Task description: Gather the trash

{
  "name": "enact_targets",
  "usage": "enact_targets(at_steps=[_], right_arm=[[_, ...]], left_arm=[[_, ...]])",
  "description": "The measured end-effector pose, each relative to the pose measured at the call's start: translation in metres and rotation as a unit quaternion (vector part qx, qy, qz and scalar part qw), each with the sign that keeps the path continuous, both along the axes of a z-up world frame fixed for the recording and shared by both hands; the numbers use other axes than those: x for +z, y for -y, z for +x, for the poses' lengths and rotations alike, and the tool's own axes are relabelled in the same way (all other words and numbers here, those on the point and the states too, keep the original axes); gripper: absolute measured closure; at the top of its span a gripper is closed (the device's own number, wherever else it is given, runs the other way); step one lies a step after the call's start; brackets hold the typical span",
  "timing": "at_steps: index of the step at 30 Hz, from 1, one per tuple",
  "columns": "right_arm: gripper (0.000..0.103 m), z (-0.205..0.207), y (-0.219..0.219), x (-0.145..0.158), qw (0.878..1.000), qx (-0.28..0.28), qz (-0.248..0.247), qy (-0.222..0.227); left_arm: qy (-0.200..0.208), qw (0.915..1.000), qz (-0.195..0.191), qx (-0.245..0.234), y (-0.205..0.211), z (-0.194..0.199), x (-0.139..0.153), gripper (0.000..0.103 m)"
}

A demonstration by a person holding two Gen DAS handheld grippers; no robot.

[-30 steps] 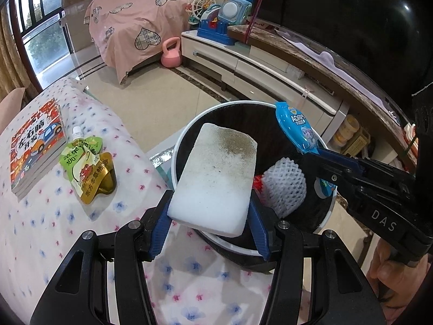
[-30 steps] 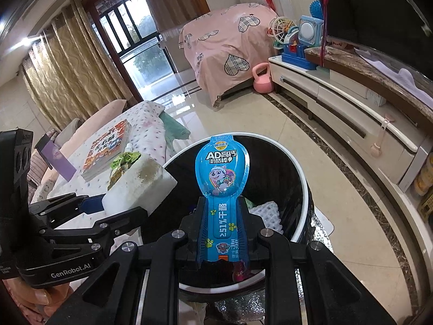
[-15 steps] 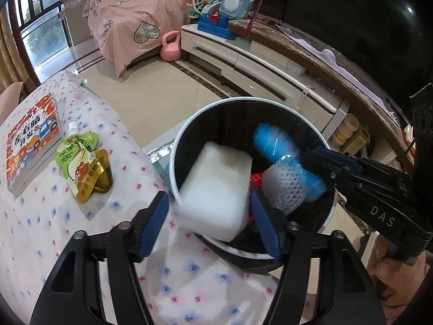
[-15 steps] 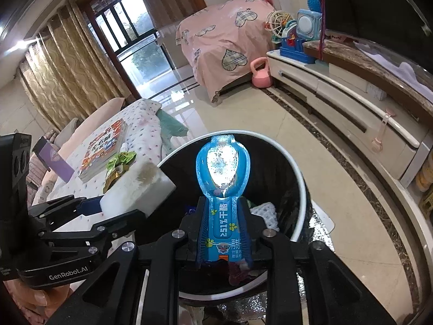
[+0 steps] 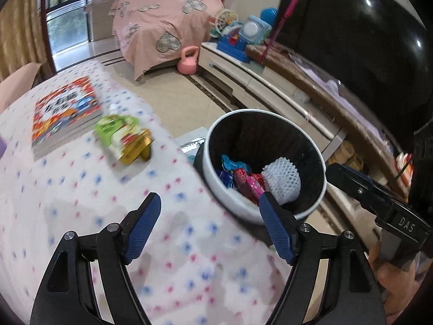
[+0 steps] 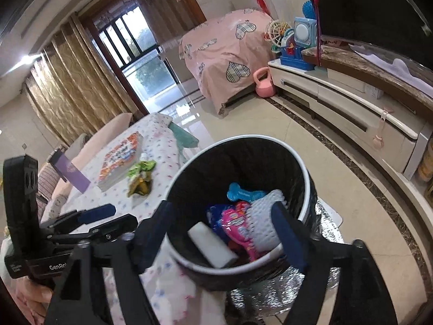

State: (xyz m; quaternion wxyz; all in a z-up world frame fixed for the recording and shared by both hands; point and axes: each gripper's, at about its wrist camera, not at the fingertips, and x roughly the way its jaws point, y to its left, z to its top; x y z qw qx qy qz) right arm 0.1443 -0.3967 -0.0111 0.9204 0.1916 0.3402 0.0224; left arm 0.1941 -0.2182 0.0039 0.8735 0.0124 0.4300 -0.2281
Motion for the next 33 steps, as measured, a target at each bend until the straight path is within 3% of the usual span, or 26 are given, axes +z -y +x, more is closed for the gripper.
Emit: enact_targets(at_steps=[6, 8, 14, 19, 23, 26, 29, 33], right_arm=[[0.005, -0.034, -0.027, 0.008, 0.999, -0.006, 0.005, 0.033], [0.004, -0.045, -0.037, 0.01, 0.999, -0.004, 0.013, 0.046], [0.002, -0.071, -0.063, 0.008, 0.998, 0.002, 0.018, 0.06], [0.002, -0.09, -0.08, 0.019, 0.997, -0.004, 0.003, 0.082], [0.0, -0.116, -0.097, 0.045, 0.99, -0.013, -0.024, 0.136], [0.0, -0.143, -0.114, 0.061, 0.978, -0.033, -0.066, 0.194], [0.0, -0.151, -0.125, 0.057, 0.973, -0.044, -0.098, 0.203], [0.0, -0.158, -0.132, 0.031, 0.97, -0.062, -0.108, 0.209]], left_arm=[[0.029, 0.9984, -0.04, 0.028, -0.047, -0.042, 0.003, 0.018], [0.037, 0.9975, -0.045, 0.039, -0.062, -0.055, 0.002, 0.013], [0.055, 0.9938, -0.068, 0.068, -0.108, -0.087, 0.005, 0.012], [0.098, 0.9875, -0.083, 0.091, -0.133, -0.115, 0.023, 0.008], [0.152, 0.979, -0.083, 0.107, -0.144, -0.139, 0.036, 0.0], [0.197, 0.9703, -0.063, 0.126, -0.149, -0.156, 0.036, 0.0], [0.234, 0.9608, -0.034, 0.145, -0.152, -0.169, 0.027, 0.0], [0.248, 0.9543, -0.022, 0.164, -0.16, -0.179, 0.013, 0.0]])
